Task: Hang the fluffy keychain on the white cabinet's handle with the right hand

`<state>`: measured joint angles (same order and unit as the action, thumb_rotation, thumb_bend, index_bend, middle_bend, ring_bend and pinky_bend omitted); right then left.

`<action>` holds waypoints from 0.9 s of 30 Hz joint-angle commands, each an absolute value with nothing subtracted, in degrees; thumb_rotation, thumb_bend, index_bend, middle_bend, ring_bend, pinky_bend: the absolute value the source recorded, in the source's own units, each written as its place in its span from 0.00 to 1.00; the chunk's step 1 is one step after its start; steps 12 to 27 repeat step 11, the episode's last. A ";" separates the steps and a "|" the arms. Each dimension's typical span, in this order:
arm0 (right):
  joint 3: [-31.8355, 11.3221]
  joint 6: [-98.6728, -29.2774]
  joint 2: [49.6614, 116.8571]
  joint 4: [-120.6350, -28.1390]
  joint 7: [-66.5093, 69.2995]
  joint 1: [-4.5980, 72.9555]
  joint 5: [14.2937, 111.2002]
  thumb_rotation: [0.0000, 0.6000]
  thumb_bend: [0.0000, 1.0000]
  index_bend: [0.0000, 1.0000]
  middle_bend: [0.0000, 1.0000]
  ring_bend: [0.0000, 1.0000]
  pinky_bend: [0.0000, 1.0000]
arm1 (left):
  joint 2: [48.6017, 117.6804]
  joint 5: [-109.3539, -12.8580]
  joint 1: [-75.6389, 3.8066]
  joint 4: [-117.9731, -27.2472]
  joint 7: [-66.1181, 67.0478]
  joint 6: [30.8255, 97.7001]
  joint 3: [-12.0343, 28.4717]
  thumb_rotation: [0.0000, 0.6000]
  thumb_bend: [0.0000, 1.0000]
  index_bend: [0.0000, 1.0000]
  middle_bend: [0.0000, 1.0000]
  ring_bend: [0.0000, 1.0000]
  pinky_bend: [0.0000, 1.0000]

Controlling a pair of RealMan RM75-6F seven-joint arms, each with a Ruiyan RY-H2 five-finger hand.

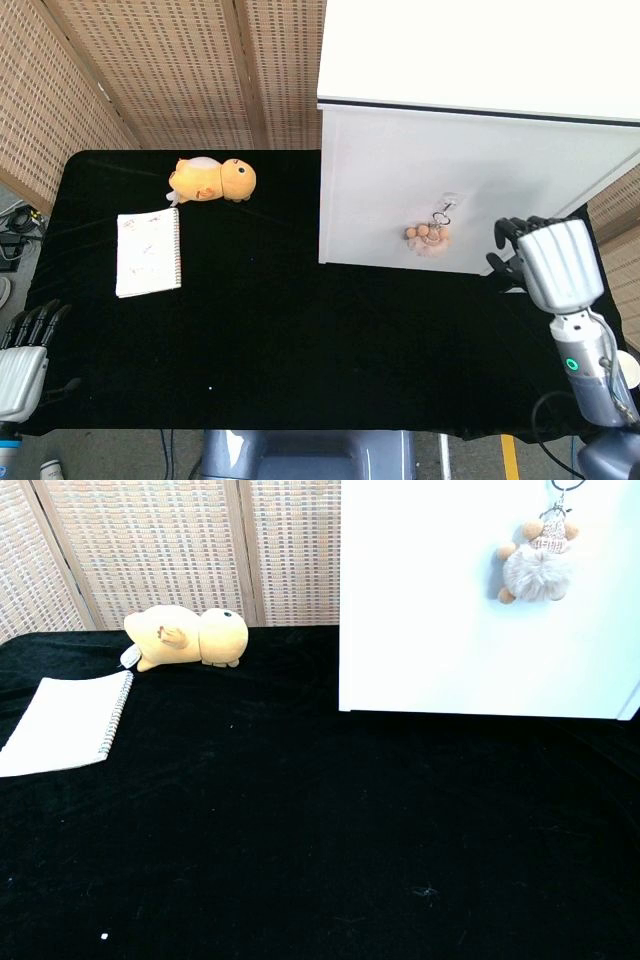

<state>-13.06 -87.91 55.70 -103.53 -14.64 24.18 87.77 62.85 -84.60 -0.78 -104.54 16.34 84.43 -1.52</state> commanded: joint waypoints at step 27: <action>-1.15 -89.90 53.48 -104.06 -8.00 10.37 87.05 1.00 0.00 0.00 0.00 0.00 0.00 | 63.49 -90.83 0.36 -102.99 15.95 88.90 -2.40 1.00 0.00 0.00 0.00 0.00 0.00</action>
